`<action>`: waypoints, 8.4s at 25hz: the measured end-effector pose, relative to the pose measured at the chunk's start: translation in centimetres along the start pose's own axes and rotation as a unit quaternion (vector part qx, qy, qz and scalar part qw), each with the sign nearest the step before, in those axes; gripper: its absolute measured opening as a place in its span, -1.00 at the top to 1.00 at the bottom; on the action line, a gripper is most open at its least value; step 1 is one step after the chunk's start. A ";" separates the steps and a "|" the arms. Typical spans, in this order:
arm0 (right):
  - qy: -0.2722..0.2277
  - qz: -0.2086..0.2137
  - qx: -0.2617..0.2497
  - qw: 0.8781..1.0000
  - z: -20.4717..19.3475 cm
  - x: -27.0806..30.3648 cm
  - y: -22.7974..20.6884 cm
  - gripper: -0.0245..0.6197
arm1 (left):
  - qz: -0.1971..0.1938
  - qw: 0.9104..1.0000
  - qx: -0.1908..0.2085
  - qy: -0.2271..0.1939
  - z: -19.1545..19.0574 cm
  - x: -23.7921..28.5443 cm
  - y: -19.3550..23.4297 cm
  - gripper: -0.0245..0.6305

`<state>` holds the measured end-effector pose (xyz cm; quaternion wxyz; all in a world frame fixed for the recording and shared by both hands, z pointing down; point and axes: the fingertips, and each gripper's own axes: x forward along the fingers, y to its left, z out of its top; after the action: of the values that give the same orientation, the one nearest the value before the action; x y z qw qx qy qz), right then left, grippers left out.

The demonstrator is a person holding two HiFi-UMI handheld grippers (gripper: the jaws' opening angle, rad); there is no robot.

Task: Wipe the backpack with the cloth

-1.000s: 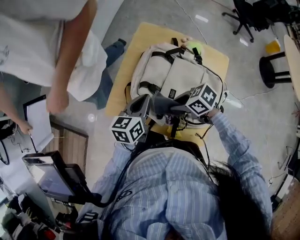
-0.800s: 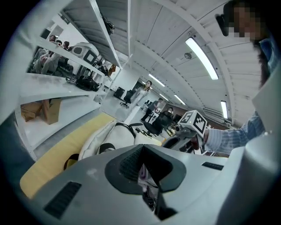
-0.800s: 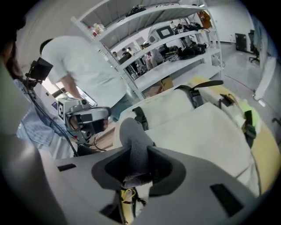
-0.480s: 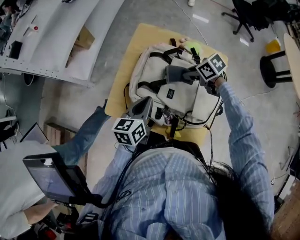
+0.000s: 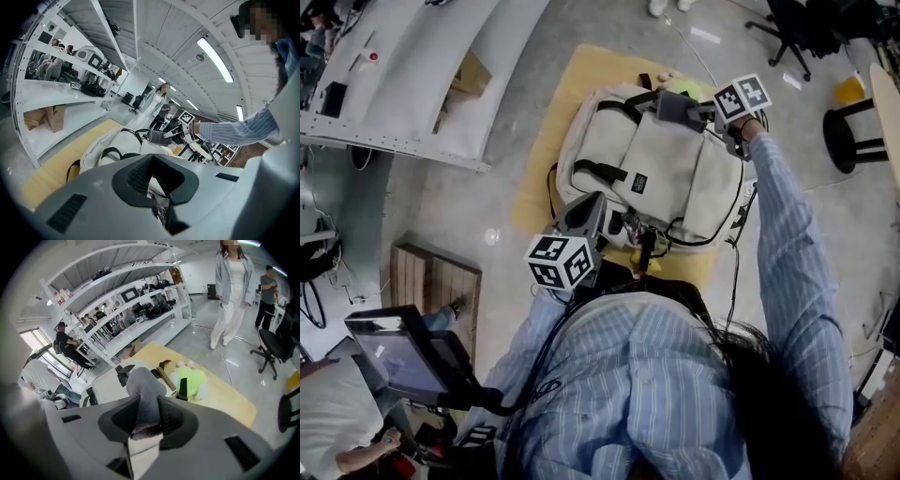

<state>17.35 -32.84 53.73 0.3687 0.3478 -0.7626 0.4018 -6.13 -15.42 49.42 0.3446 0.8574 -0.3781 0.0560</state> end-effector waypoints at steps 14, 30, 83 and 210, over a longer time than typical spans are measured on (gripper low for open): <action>0.020 0.179 -0.100 0.979 -14.3 -2.8 20.3 0.60 | -0.003 1.000 0.003 0.001 0.3 0.7 -0.4 0.91; 0.093 0.116 -0.075 0.986 -18.6 0.3 13.9 0.60 | -0.032 0.999 0.017 0.022 -0.7 2.1 -2.5 0.91; 0.056 -0.007 -0.053 0.997 -18.8 -5.4 4.3 0.60 | -0.075 0.995 0.036 0.056 -1.7 5.3 -4.7 0.91; -0.334 0.069 0.229 0.912 -42.0 -10.8 37.1 0.60 | -0.090 0.986 0.132 0.058 -18.1 -18.4 -17.8 0.91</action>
<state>3.83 22.33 48.45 -0.0256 0.4826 -0.7507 0.4504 -3.96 15.67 46.79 0.2536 0.9210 -0.2683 0.1240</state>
